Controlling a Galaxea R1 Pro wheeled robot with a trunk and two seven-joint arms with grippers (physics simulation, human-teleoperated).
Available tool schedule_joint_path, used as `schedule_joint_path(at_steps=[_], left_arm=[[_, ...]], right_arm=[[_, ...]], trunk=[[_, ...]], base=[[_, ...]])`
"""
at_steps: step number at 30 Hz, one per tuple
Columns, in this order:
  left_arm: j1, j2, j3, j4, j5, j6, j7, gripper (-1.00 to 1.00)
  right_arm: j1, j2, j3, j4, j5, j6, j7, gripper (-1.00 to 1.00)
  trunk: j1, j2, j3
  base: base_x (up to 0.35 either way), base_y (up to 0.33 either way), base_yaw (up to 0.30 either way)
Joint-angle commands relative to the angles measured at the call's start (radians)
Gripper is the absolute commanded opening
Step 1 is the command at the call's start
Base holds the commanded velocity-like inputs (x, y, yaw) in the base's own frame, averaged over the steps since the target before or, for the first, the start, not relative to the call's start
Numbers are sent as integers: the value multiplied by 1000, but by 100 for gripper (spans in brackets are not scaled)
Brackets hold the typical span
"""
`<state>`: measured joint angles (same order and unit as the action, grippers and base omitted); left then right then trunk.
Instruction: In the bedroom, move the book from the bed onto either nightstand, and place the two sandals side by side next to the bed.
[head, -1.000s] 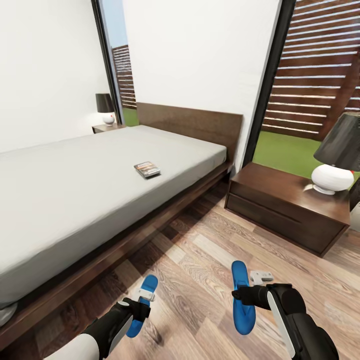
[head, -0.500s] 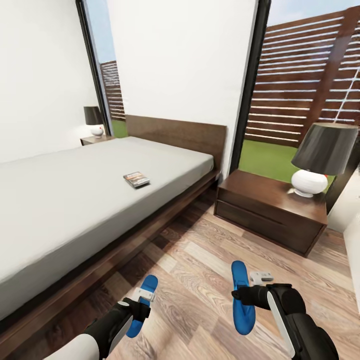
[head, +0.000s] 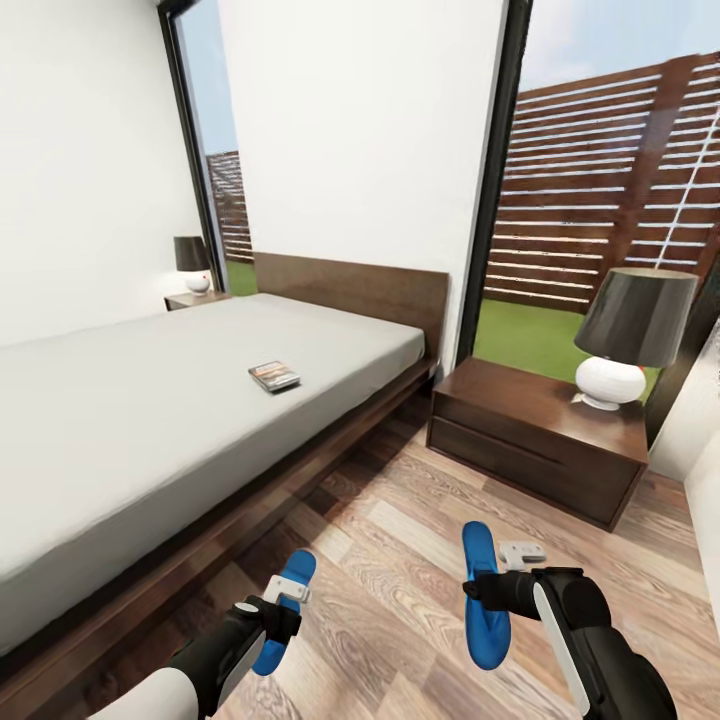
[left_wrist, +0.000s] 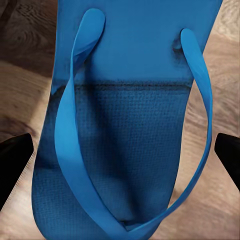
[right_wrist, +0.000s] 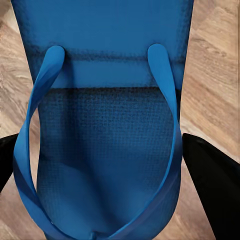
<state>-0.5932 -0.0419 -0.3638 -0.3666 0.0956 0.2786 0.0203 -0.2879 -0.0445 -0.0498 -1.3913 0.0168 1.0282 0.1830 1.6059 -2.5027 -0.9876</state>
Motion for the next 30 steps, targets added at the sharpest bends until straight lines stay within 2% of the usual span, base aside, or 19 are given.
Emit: schedule_joint_path(at_steps=[1, 13, 30], left_arm=[[0, 1, -7, -2, 9, 5, 6, -100], [0, 0, -7, -2, 8, 1, 6, -100], [6, 3, -6, 0, 12, -5, 6, -100]], right_arm=[[-1, 0, -1, -1, 2, 4, 4, -100], [-1, 0, -1, 0, 2, 4, 5, -100], [-1, 0, 2, 0, 2, 4, 5, -100]], trunk=[[-1, 0, 3], [-7, 4, 49], [-72, 123, 103]], base=[[0, 0, 0], [0, 0, 0], [0, 0, 0]])
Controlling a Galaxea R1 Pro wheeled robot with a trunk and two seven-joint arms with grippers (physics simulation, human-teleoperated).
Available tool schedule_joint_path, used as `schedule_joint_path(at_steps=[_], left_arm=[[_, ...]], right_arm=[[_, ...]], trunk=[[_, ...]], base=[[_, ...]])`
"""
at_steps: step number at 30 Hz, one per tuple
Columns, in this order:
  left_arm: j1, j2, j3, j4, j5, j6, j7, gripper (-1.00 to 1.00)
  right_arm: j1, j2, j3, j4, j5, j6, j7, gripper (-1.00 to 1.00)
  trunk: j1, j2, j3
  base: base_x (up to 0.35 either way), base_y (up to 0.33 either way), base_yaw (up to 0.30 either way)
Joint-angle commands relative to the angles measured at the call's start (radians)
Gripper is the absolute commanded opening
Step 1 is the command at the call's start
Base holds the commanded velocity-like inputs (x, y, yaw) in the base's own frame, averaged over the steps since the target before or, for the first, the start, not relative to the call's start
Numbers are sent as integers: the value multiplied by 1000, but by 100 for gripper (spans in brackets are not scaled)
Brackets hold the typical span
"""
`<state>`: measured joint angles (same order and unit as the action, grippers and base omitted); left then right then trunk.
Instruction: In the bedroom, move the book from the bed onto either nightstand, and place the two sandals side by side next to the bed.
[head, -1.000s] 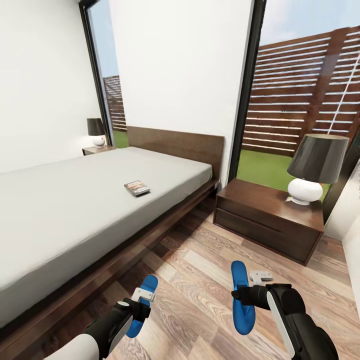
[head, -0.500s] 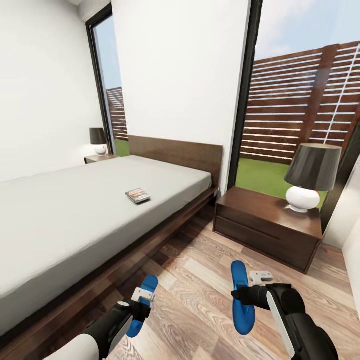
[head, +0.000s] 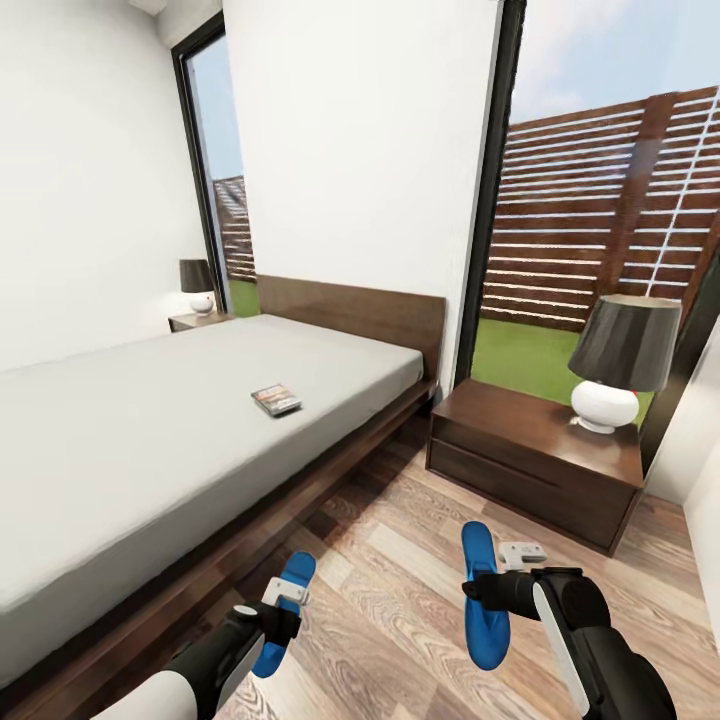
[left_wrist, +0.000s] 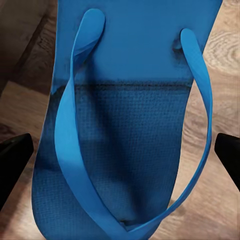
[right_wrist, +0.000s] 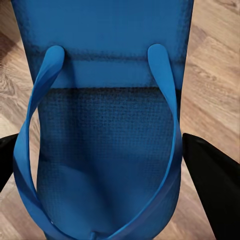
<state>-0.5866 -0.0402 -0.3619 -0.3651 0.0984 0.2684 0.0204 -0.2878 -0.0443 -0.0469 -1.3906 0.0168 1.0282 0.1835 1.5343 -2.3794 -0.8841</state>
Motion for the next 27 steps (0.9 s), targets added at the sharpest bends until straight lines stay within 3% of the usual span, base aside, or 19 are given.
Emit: schedule_joint_path(at_steps=[1, 5, 12, 23, 27], left_arm=[[0, 1, -7, -2, 9, 5, 6, -100], [0, 2, -5, 27, 11, -7, 5, -100], [1, 3, 0, 142, 15, -87, 4, -100], [15, 10, 3, 158, 16, -131, 4, -100], [19, 28, 3, 159, 18, -136, 4, -100]], right_arm=[[-1, 0, -1, 0, 2, 4, 4, -100], [-1, 1, 2, 0, 1, 4, 2, -100], [-1, 1, -2, 1, 2, 3, 2, -100], [0, -1, -6, 2, 5, -7, 4, -100], [1, -2, -6, 18, 6, -50, -1, -100]], trunk=[[-4, 7, 2], [-19, 35, 15], [-46, 84, 37], [-88, 161, 71], [-104, 189, 84]], base=[[0, 0, 0], [0, 0, 0], [0, 0, 0], [0, 0, 0], [0, 0, 0]])
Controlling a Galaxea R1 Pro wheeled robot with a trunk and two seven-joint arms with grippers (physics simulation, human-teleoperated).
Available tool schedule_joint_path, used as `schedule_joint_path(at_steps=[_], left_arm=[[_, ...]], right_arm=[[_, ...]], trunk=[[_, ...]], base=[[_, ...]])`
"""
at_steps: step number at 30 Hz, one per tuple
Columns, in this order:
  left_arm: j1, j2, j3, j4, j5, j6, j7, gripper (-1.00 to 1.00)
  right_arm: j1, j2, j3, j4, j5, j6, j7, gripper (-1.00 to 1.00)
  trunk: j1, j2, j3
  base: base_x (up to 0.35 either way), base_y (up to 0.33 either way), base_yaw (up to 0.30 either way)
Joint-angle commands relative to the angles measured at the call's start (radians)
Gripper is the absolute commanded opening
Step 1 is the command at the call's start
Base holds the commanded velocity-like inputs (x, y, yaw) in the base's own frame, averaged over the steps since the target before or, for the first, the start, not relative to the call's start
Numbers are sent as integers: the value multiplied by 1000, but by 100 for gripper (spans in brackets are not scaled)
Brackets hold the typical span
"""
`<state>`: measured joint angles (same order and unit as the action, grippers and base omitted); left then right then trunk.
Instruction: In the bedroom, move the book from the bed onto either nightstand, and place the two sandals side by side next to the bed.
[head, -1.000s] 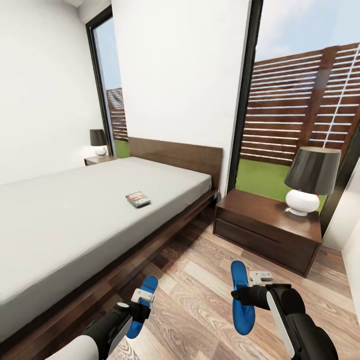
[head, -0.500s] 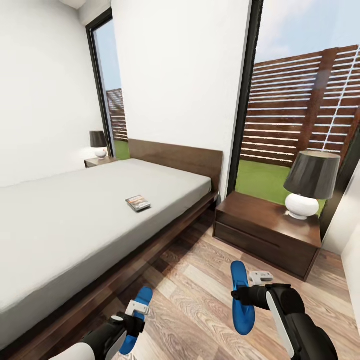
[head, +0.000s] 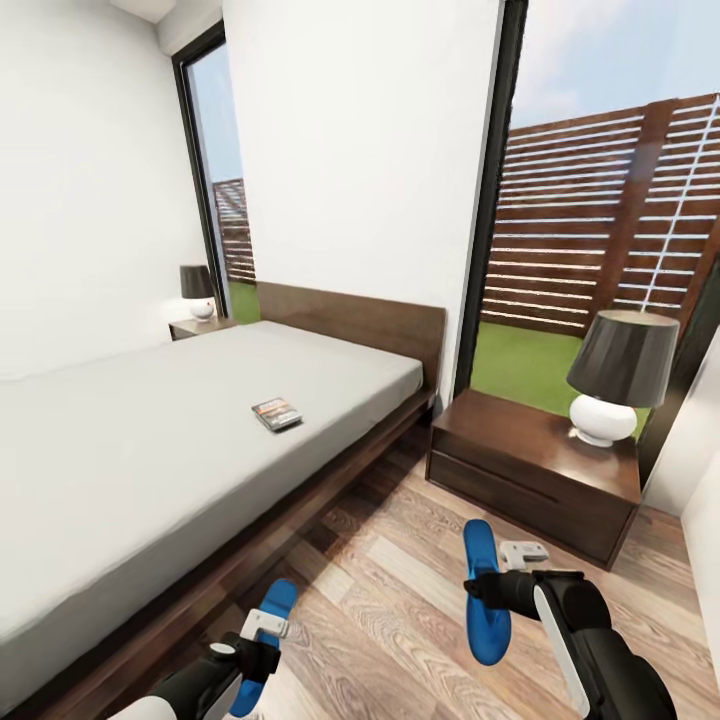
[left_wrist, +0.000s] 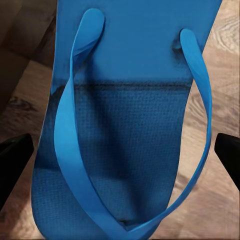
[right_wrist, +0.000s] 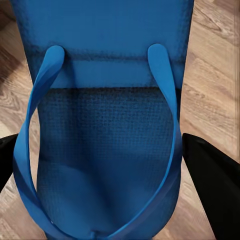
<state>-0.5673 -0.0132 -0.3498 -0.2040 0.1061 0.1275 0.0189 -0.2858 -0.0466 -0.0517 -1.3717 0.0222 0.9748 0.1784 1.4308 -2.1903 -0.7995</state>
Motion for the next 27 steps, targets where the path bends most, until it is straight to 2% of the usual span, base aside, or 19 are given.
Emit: schedule_joint_path(at_steps=[1, 7, 17, 27], left_arm=[[0, 3, -10, -2, 10, 5, 6, -100], [13, 13, -9, -2, 10, -16, 6, -100], [19, 15, -9, 0, 9, -24, 6, -100], [33, 17, -9, 44, 10, -63, 6, -100]], right_arm=[[0, -1, -1, 4, 1, -3, 4, -100], [0, -5, -1, 22, 0, -31, 3, -100], [2, -6, -2, 28, 1, -34, 2, -100], [2, -7, -2, 70, 4, -34, -1, -100]], trunk=[[-4, 7, 2], [-27, 49, 21], [-65, 119, 52], [-104, 189, 84]], base=[[0, 0, 0], [0, 0, 0], [0, 0, 0], [0, 0, 0]])
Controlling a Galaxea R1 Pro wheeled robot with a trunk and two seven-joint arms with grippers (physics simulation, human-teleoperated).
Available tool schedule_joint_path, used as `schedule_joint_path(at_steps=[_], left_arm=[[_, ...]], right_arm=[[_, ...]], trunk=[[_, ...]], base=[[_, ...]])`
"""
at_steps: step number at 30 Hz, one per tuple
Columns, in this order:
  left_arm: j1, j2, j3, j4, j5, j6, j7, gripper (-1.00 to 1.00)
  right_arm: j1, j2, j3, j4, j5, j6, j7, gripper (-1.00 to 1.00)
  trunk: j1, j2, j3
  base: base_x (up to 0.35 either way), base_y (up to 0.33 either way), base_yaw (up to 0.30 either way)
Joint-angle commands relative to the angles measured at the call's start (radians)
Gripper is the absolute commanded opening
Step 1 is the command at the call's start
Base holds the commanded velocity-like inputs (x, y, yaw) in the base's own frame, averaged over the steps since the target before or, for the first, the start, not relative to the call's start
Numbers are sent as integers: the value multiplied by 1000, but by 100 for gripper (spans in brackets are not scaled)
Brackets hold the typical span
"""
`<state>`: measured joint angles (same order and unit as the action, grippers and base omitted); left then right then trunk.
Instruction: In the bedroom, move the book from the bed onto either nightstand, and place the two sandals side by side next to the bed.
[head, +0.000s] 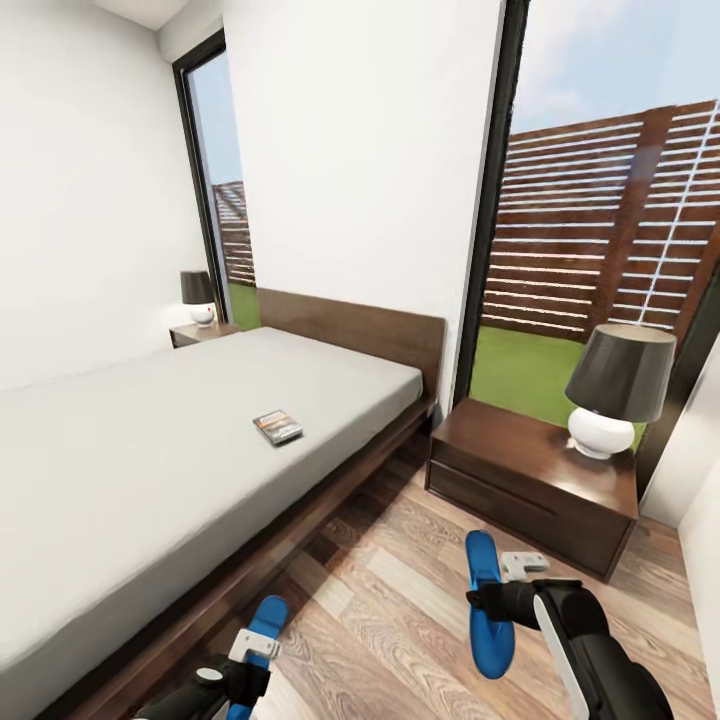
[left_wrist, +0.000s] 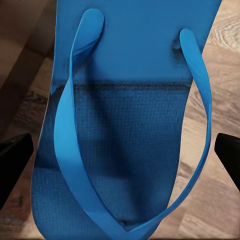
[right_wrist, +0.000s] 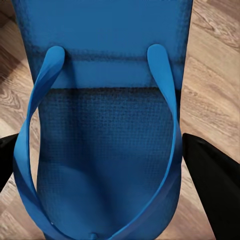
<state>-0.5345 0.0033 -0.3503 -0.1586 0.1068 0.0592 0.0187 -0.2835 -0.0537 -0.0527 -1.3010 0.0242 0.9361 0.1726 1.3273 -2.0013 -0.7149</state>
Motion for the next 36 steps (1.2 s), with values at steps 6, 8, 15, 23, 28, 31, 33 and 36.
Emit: schedule_joint_path(at_steps=[6, 8, 15, 23, 28, 31, 33, 36], left_arm=[[1, 12, -9, 9, 11, -3, 6, -100], [2, 17, -9, 10, 11, -11, 6, -100], [6, 22, -9, 12, 11, -21, 6, -100], [21, 22, -8, 20, 52, -41, 6, -100], [33, 21, -8, 22, 86, -60, 6, -100], [39, 21, -8, 22, 92, -63, 6, -100], [44, 21, -7, 22, 100, -65, 6, -100], [54, 20, -8, 22, 141, -71, 6, -100]], right_arm=[[0, 0, -1, 37, 4, -10, 3, -100], [5, 0, -1, 66, 4, -46, 2, -100], [74, -3, -5, 155, 2, -162, 0, -100], [113, -5, -43, 215, -1, -291, 3, -100], [116, -3, -47, 231, 0, -304, 2, -100], [116, -3, -48, 239, 0, -307, 2, -100], [116, -3, -48, 246, 0, -308, 2, -100], [116, -4, -48, 260, 0, -311, 1, -100]], trunk=[[-23, 42, 18], [-31, 56, 24], [-58, 105, 46], [-88, 161, 71], [-108, 196, 87], [-119, 217, 96], [-127, 231, 102], [-138, 252, 112]], base=[[0, 0, 0], [0, 0, 0], [0, 0, 0], [0, 0, 0], [0, 0, 0], [0, 0, 0], [0, 0, 0], [0, 0, 0]])
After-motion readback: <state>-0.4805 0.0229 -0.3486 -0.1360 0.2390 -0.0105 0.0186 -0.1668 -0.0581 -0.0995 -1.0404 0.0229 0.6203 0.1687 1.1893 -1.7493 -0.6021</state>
